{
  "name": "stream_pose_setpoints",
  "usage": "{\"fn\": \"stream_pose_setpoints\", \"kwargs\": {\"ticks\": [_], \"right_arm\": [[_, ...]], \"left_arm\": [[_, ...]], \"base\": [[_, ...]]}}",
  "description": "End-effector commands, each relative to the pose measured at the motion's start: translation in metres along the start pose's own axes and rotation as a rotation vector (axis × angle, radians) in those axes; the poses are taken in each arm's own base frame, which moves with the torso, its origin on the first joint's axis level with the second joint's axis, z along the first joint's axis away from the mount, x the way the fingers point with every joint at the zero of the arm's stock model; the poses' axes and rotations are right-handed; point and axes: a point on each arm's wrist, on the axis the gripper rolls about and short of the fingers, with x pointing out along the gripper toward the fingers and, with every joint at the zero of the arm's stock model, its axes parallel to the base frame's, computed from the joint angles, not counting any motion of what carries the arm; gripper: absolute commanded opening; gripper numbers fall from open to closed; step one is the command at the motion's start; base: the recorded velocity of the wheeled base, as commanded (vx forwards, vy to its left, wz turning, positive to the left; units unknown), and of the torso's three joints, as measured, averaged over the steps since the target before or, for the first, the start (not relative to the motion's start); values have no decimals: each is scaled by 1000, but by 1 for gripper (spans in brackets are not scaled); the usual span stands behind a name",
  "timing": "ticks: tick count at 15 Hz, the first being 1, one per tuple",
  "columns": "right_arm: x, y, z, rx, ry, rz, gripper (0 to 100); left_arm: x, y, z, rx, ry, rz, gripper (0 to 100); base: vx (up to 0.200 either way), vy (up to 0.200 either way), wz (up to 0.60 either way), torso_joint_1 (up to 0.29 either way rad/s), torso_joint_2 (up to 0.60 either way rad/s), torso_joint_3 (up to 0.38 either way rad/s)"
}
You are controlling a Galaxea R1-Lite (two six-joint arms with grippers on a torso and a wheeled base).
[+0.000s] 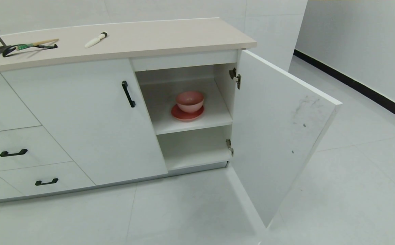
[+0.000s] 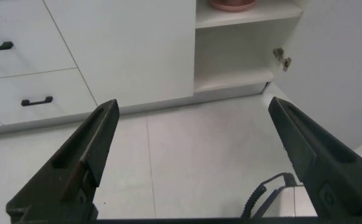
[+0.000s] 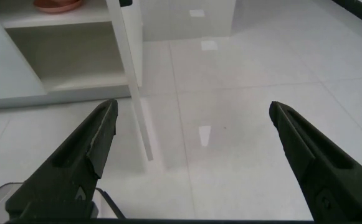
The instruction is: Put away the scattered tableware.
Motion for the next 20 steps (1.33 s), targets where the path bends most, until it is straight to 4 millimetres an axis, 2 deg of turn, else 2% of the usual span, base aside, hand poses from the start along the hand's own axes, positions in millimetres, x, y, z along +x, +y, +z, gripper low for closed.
{"fn": "stream_pose_setpoints", "kwargs": {"ticks": [1,3,6,9,19,20], "right_arm": [[0,0,0,-1,2,1,100],[0,0,0,1,2,1,100],[0,0,0,-1,2,3,100],[0,0,0,-1,2,3,100],[0,0,0,-7,2,4,100],[0,0,0,-4,2,4,0]], "left_arm": [[0,0,0,-1,1,1,100],[0,0,0,-1,1,2,100],[0,0,0,-2,1,2,100],[0,0,0,-2,1,2,100],[0,0,0,12,0,7,100],[0,0,0,-7,0,7,100]], "base": [[0,-200,0,2,-2,7],[0,-200,0,10,2,0],[0,0,0,0,0,0],[0,0,600,4,6,2],[0,0,0,0,0,0],[0,0,0,0,0,0]]}}
